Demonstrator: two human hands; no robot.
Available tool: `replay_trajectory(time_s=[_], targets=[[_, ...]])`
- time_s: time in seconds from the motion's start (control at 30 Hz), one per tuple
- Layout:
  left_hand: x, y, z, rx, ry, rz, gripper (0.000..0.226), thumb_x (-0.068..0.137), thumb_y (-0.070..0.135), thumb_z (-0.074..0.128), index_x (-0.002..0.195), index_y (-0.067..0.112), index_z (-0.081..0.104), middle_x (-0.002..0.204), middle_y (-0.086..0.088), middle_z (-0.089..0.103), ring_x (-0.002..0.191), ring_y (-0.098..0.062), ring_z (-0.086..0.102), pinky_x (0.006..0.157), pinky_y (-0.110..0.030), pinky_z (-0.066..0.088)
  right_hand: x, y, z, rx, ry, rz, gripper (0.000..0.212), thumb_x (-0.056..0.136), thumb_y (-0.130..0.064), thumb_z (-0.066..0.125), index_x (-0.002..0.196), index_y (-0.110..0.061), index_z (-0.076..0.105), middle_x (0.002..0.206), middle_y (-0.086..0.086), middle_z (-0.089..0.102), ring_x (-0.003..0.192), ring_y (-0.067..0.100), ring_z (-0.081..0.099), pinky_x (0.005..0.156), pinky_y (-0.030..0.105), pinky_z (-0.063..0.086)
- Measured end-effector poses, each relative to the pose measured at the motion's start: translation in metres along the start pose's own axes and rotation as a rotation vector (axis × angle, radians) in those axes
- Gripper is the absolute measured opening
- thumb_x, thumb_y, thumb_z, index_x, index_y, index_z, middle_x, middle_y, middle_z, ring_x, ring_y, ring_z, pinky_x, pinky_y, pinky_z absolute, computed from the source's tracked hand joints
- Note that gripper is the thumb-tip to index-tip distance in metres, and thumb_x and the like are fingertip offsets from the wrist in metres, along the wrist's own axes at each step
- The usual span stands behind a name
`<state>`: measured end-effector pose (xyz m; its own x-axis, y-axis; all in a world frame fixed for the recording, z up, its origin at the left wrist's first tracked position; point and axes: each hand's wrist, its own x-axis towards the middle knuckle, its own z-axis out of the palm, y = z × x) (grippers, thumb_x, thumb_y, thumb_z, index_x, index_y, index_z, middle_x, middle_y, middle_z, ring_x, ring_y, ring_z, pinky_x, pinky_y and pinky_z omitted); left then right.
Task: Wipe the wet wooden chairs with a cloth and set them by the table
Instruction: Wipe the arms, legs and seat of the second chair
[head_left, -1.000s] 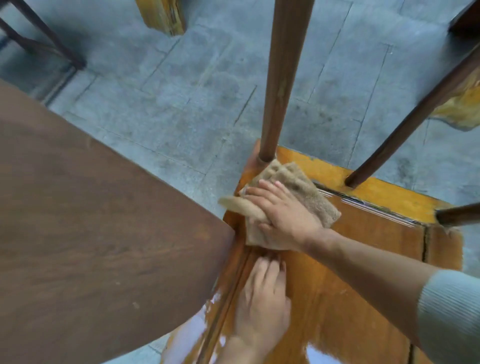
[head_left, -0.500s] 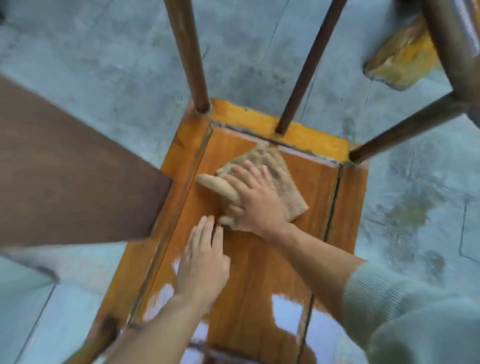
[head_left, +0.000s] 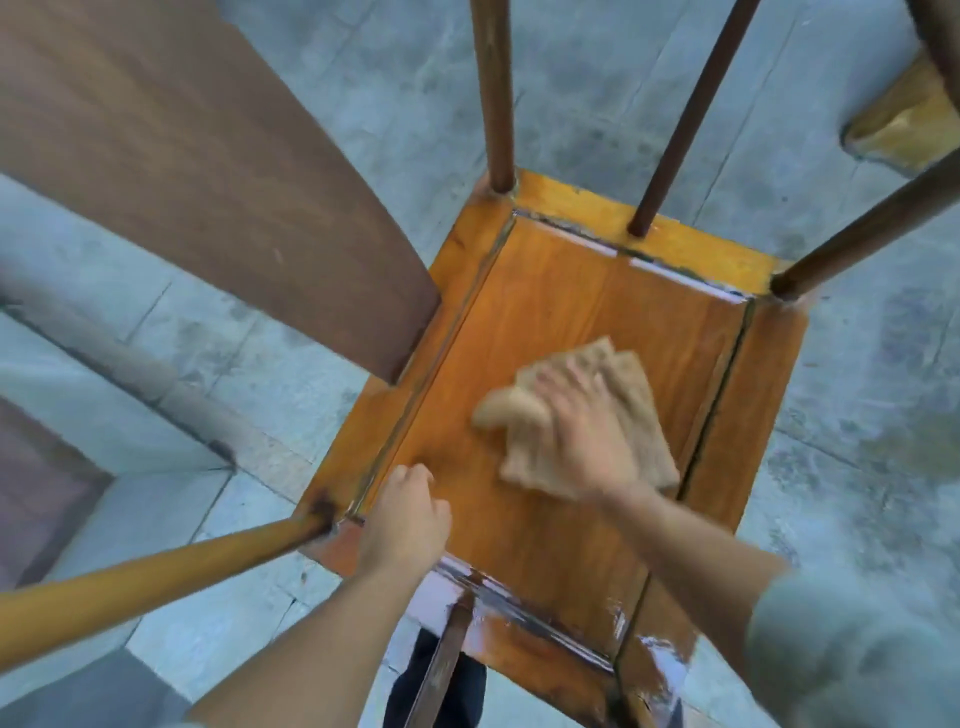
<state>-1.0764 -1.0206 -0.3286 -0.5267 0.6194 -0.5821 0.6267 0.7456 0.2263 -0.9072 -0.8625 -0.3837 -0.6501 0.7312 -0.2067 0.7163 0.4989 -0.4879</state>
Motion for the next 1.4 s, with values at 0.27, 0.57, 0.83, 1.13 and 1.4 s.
replay_trajectory(time_s=[0.27,0.57,0.83,1.13,1.4], targets=[[0.011,0.000,0.000,-0.087,0.141,-0.230,0.026,0.090,0.009,0.054,0.110,0.007,0.069,0.120,-0.016,0.067,0.115,-0.035,0.060,0.096,-0.035,0.045,0.010,-0.056,0.049,-0.151,-0.221,-0.540,0.061,0.091,-0.045,0.060,0.147,-0.021,0.054,0.156,-0.001,0.048,0.153,0.022,0.029,0.128,0.039,0.004],[-0.098,0.105,0.090,-0.061,-0.198,-0.251,0.041,0.094,0.025,0.048,0.133,0.012,0.050,0.150,-0.017,0.027,0.130,-0.039,0.039,0.099,-0.045,0.041,-0.194,0.101,-0.016,-0.058,-0.366,-0.596,0.042,0.092,-0.026,0.068,0.134,-0.026,0.067,0.146,-0.008,0.058,0.145,0.023,0.043,0.125,0.040,0.013],[-0.149,0.164,0.072,-0.078,-0.444,0.146,0.049,0.093,0.039,0.056,0.133,0.013,0.046,0.137,-0.011,0.044,0.122,-0.034,0.047,0.099,-0.048,0.044,-0.235,0.072,-0.055,0.073,-0.233,-0.109,0.015,0.091,-0.017,0.065,0.098,-0.005,0.070,0.095,0.012,0.066,0.094,0.035,0.059,0.089,0.045,0.041],[-0.259,0.076,-0.119,0.100,0.184,0.438,0.046,0.095,0.025,0.041,0.141,0.020,0.039,0.132,-0.008,0.049,0.123,-0.031,0.047,0.100,-0.048,0.042,-0.208,-0.107,-0.196,0.134,0.069,-0.254,0.025,0.091,-0.032,0.056,0.101,-0.012,0.068,0.092,-0.006,0.056,0.085,0.009,0.040,0.080,0.032,0.031],[-0.385,-0.097,-0.303,0.159,0.584,0.273,0.062,0.091,0.029,0.046,0.148,0.015,0.027,0.138,-0.013,0.044,0.126,-0.036,0.046,0.100,-0.049,0.044,-0.197,-0.360,-0.274,0.095,0.293,-0.457,0.023,0.100,-0.025,0.058,0.112,-0.008,0.068,0.107,0.017,0.064,0.106,0.038,0.055,0.090,0.041,0.036]])
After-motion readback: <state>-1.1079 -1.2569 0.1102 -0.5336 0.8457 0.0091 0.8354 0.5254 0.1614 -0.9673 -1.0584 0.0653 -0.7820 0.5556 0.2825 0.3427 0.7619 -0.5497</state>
